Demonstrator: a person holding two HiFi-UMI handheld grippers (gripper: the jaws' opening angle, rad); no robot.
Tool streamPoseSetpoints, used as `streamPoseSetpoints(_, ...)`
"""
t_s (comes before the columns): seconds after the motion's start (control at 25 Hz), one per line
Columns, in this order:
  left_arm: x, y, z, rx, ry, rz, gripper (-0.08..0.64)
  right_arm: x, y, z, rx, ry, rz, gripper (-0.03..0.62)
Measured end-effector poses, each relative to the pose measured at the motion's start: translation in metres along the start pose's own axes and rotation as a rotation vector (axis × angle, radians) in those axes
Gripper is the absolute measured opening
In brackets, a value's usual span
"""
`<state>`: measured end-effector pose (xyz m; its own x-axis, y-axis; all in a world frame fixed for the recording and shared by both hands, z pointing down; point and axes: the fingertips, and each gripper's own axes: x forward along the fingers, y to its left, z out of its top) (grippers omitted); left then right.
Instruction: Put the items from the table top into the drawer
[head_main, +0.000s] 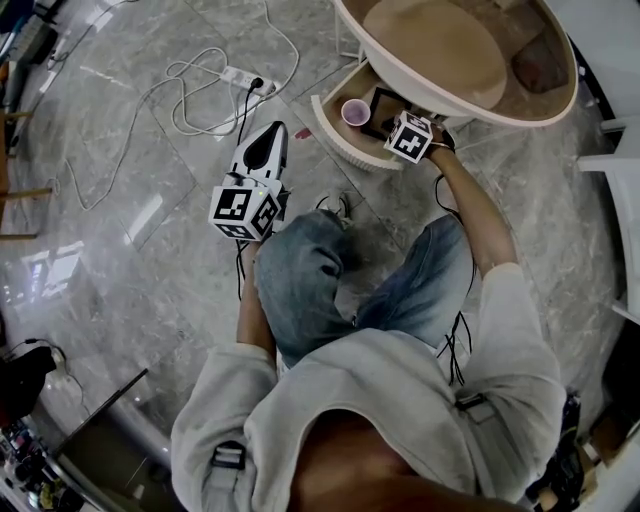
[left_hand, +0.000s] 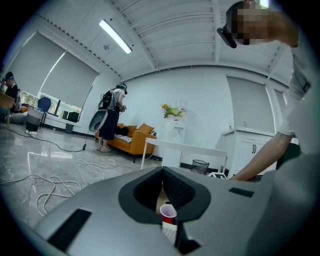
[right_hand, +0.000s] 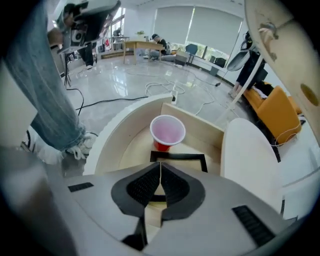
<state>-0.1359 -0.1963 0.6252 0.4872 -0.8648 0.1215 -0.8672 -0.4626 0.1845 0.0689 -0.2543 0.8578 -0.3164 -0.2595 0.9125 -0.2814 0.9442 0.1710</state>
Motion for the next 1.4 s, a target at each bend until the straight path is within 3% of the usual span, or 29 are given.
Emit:
streamPoseSetpoints(0.28,-0.003,-0.014,-0.002,0.016,0.007,-0.013,0.015,-0.037,-0.008,0.026,0.096,-0.198,-0.107,0.026)
streamPoseSetpoints(0.48,-0.002,-0.02,0.0,0.022,0.004,-0.018,0.015,-0.083,-0.009,0.061,0.25,-0.424,-0.155,0.025)
streamPoseSetpoints(0.68,-0.003,-0.021,0.0,0.019,-0.001,-0.012,0.015,-0.137,-0.003,0.097,0.315,-0.654,-0.193,0.025)
streamPoseSetpoints(0.92,-0.001,-0.024,0.002,0.025,-0.001,-0.02,0.015,-0.193,0.0,0.118,0.402,-0.854,-0.253,0.025)
streamPoseSetpoints(1.16,0.001,-0.016,0.005,0.022,-0.006,-0.011,0.015,-0.216,-0.008,0.106,0.52,-0.943,-0.347,0.025)
streamPoseSetpoints(1.4,0.003,-0.019,0.007,0.032,-0.01,-0.02,0.015,-0.213,0.01,0.091,0.464,-0.877,-0.423,0.025)
